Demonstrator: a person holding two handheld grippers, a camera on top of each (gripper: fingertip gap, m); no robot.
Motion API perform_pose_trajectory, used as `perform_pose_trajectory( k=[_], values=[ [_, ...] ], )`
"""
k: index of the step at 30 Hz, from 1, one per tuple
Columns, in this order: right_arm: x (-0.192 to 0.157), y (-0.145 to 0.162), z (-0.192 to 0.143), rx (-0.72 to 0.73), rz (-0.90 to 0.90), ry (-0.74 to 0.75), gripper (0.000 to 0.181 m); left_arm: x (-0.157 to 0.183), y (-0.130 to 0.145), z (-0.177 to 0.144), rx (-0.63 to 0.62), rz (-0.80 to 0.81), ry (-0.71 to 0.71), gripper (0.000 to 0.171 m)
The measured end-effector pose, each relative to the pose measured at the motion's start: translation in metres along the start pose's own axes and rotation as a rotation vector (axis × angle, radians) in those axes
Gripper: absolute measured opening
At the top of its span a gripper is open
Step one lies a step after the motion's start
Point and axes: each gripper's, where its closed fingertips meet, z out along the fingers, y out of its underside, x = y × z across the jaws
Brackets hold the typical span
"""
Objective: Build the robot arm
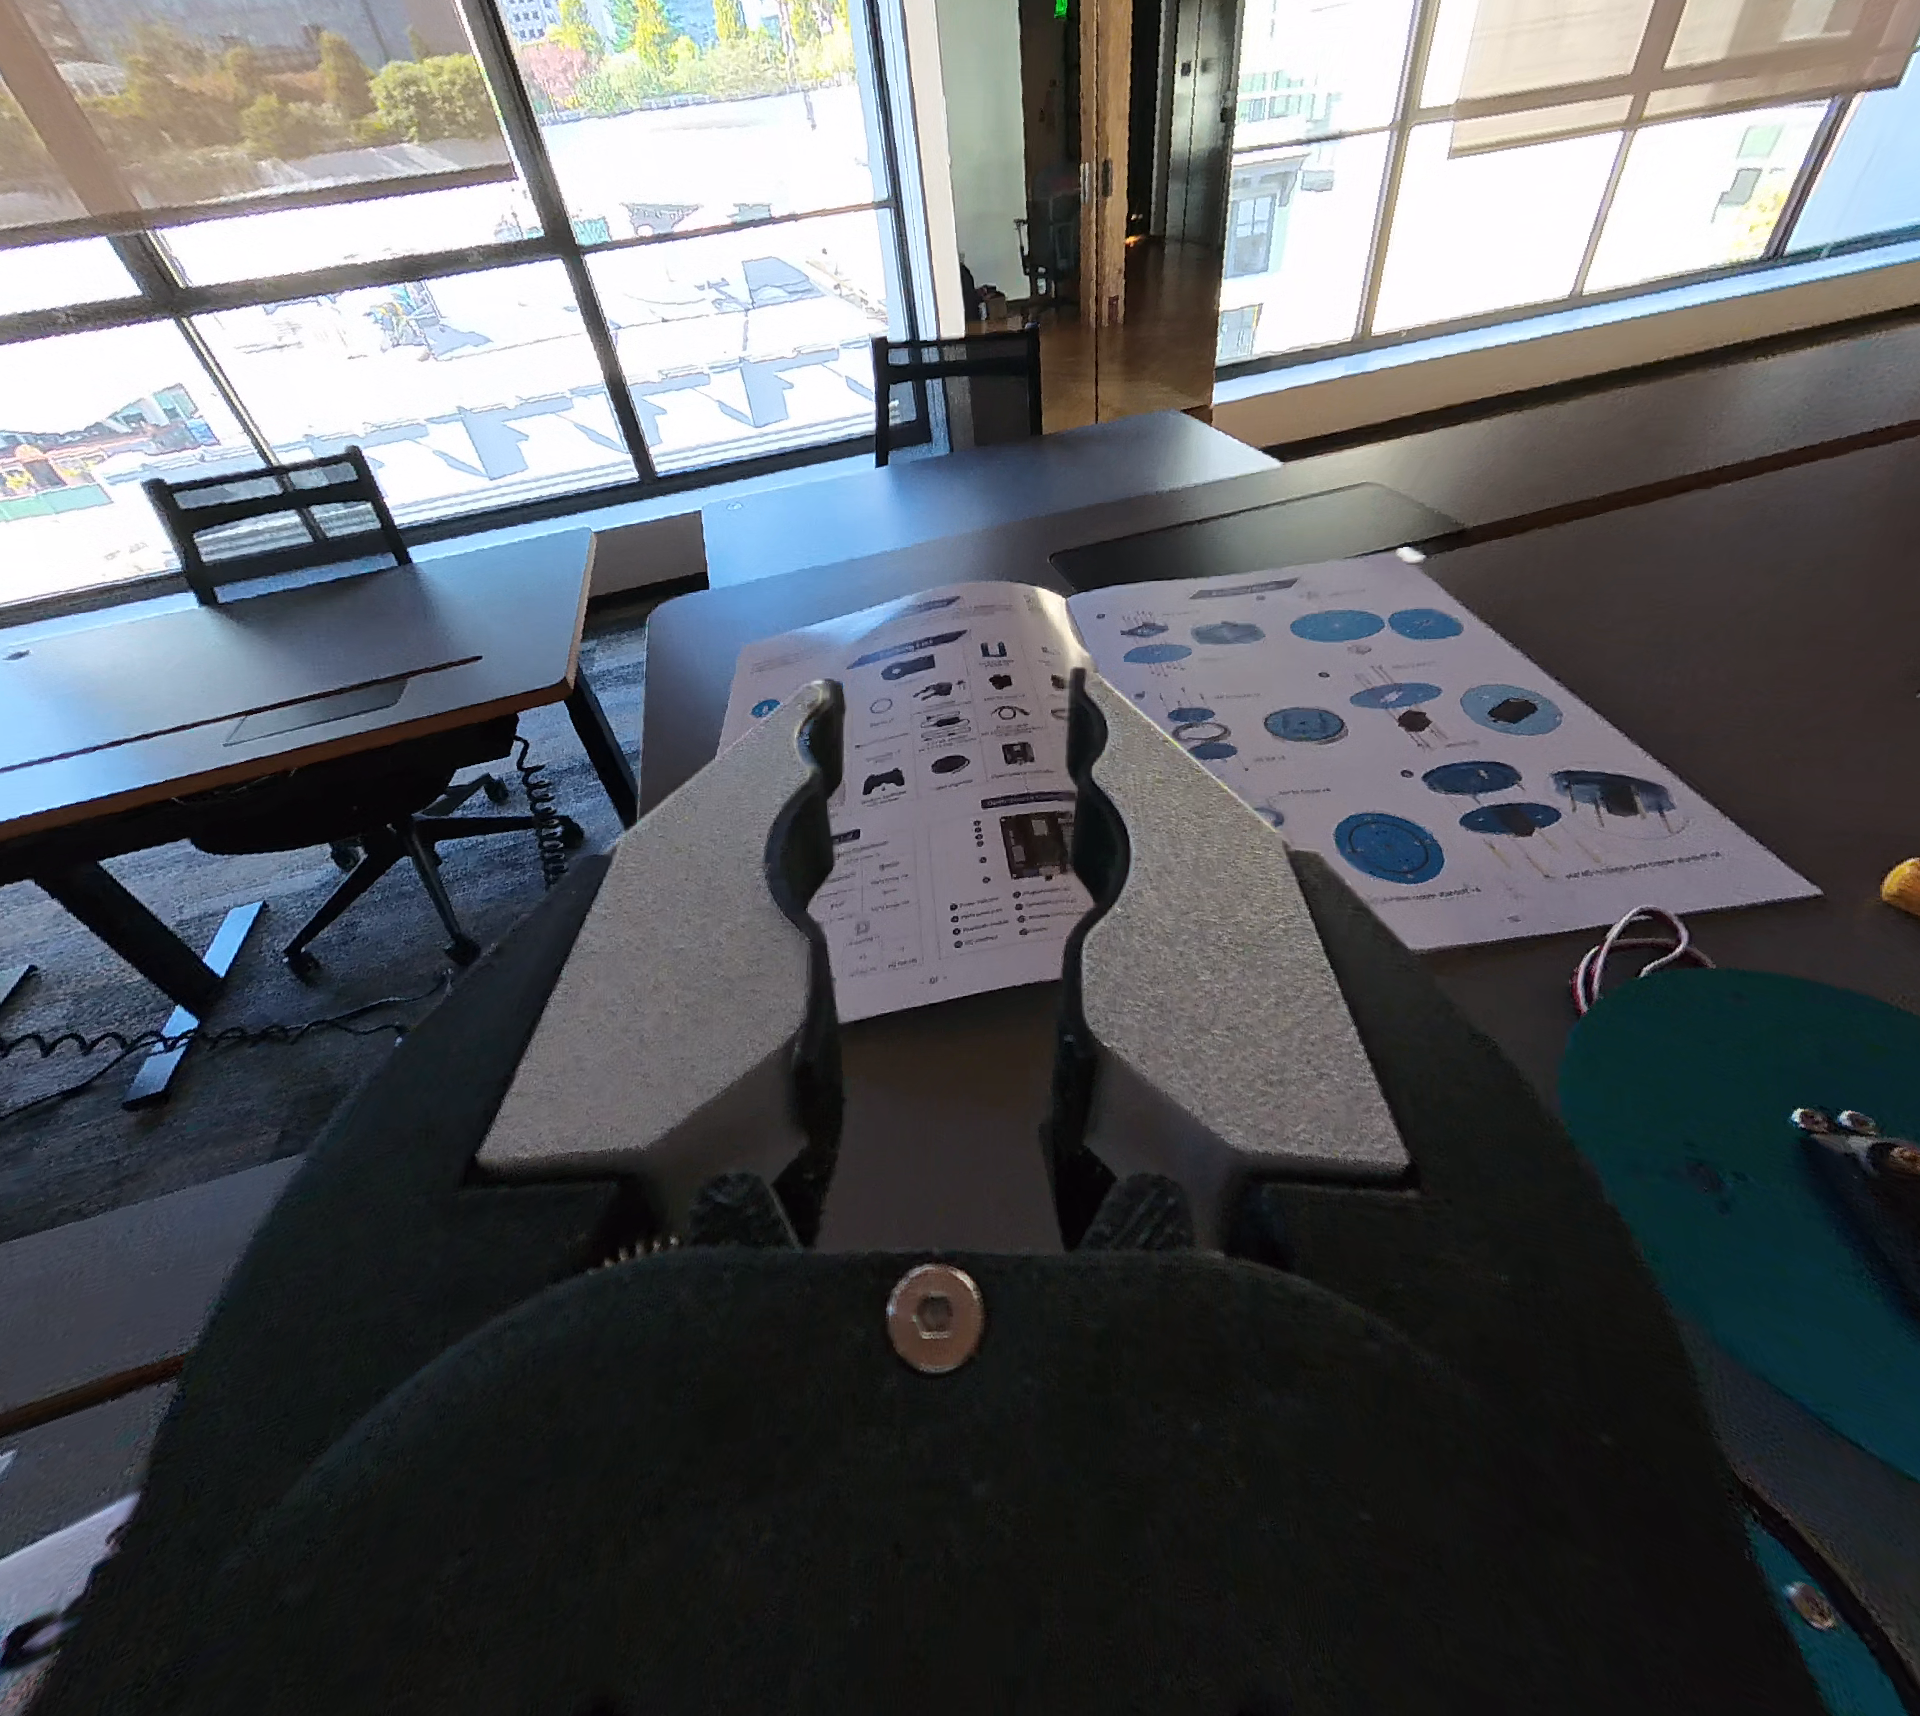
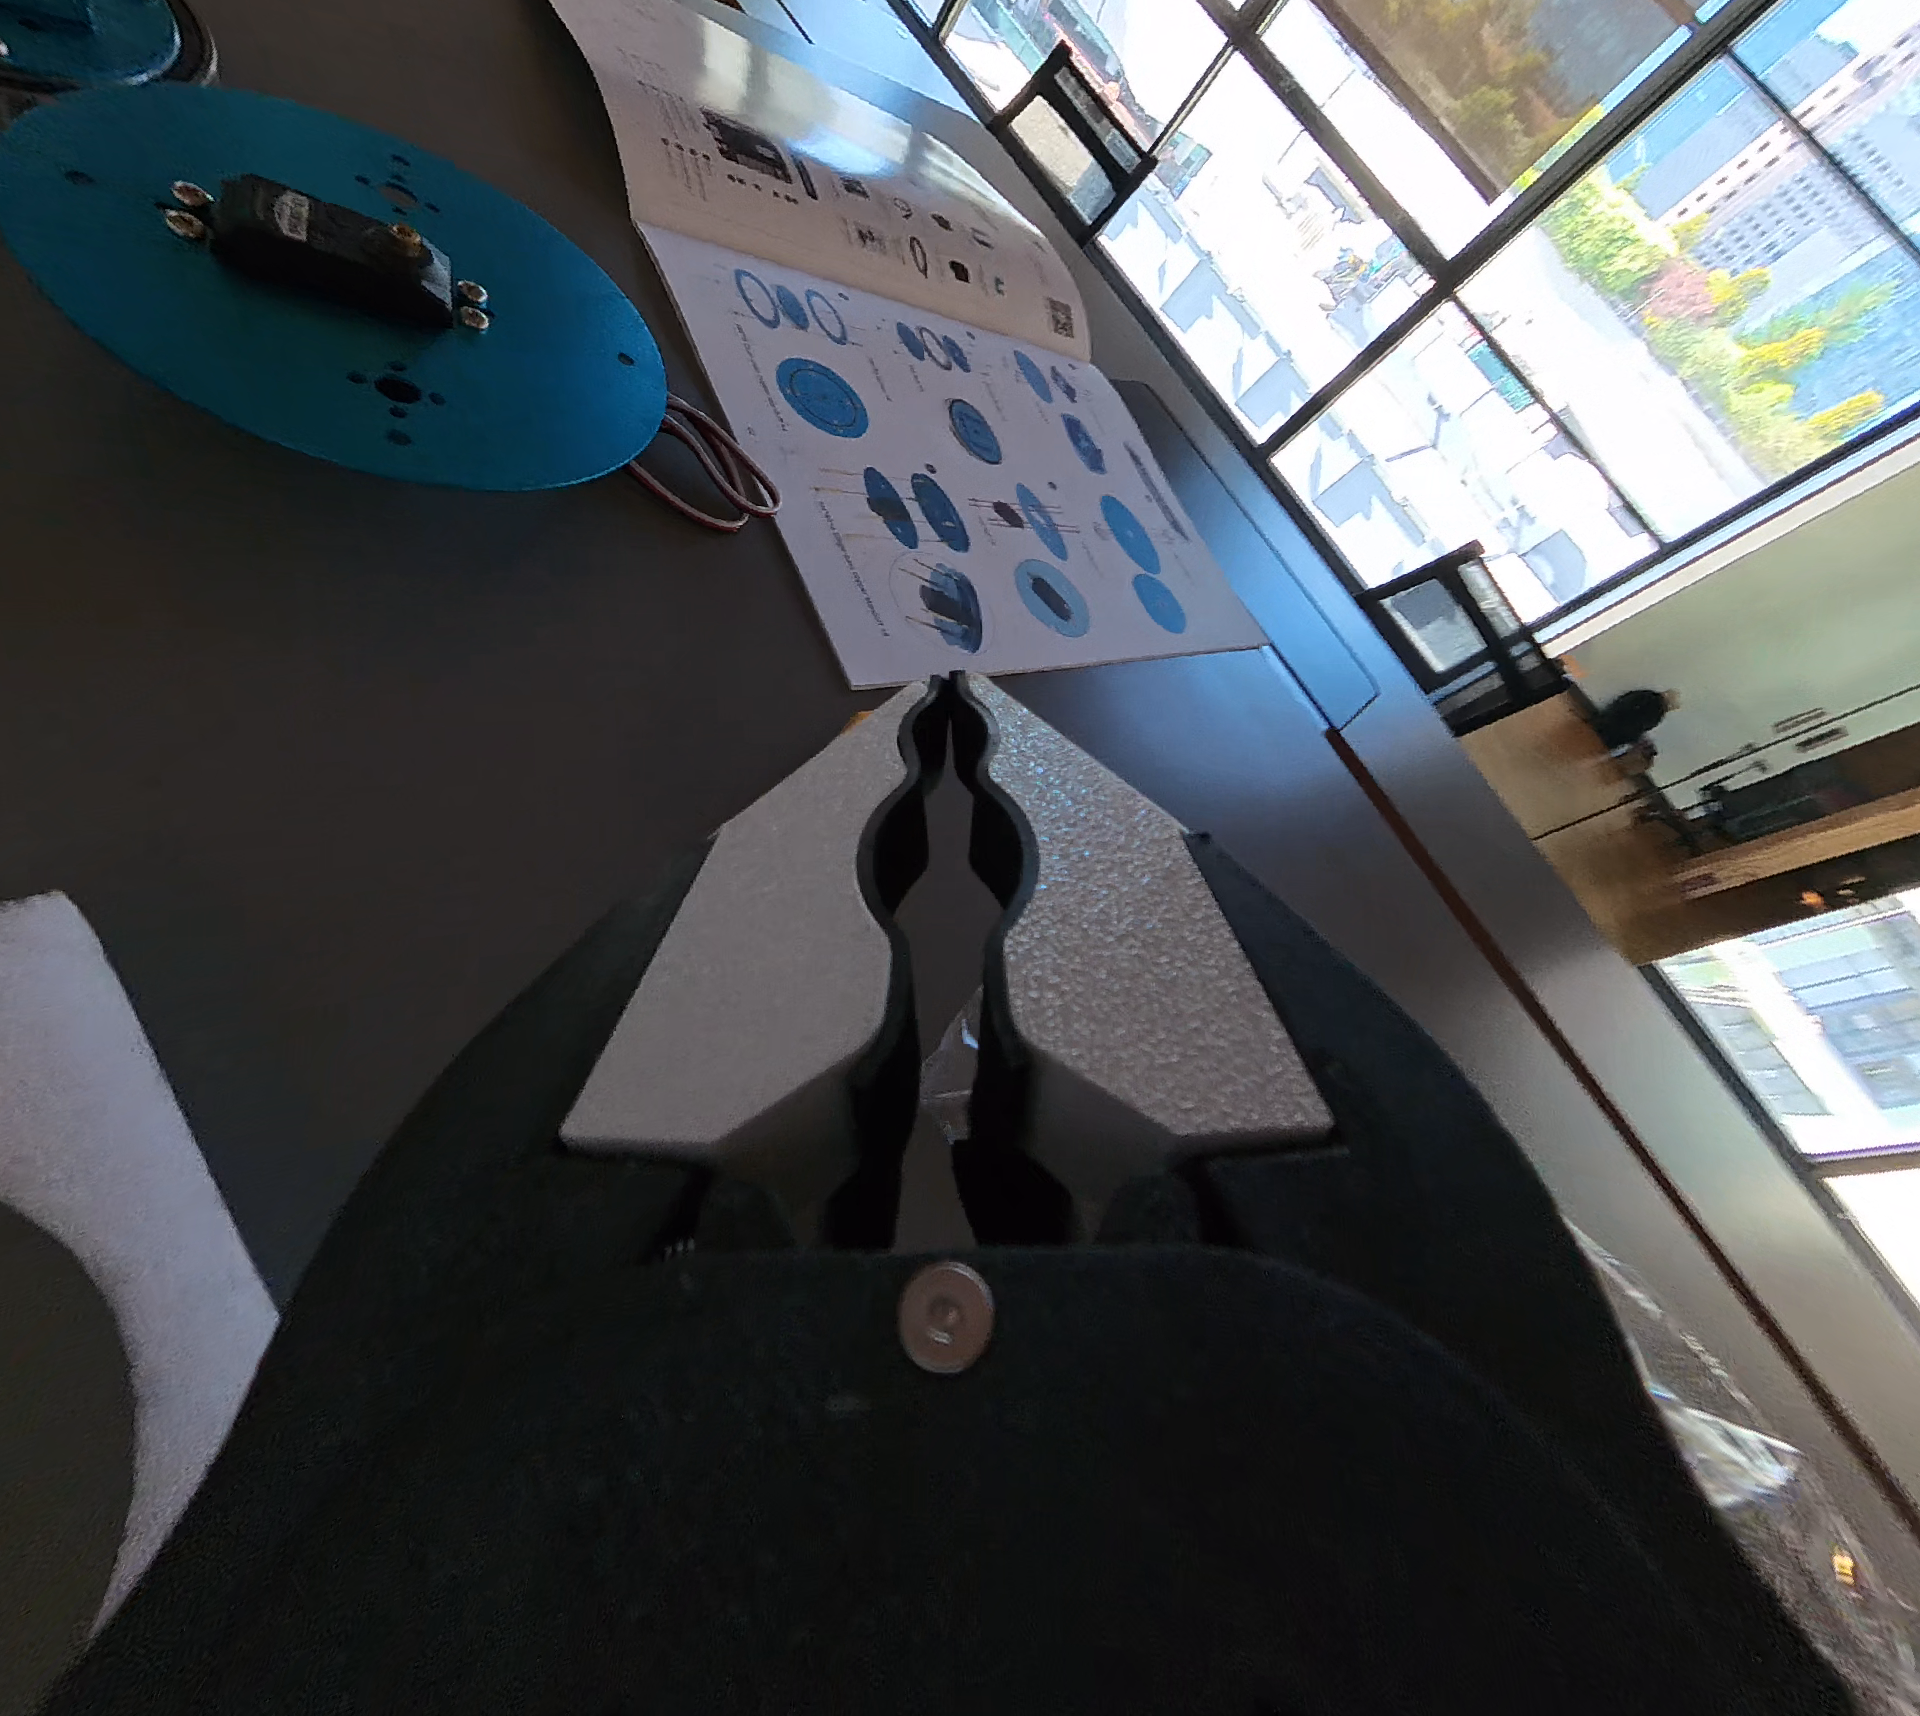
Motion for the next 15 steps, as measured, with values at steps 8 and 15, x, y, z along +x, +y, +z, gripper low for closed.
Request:
perform_pose_trajectory(
  k=[8, 15],
  values=[
    [0.015, -0.021, -0.016, 0.084, -0.065, 0.113, 0.000, -0.040, -0.077, -0.134, 0.331, -0.181, -0.016, 0.043],
    [-0.054, -0.120, -0.044, 0.294, 0.294, -0.108, 0.036, -0.167, 0.018, -0.373, 0.082, -0.120, -0.309, 0.042]
  ],
)
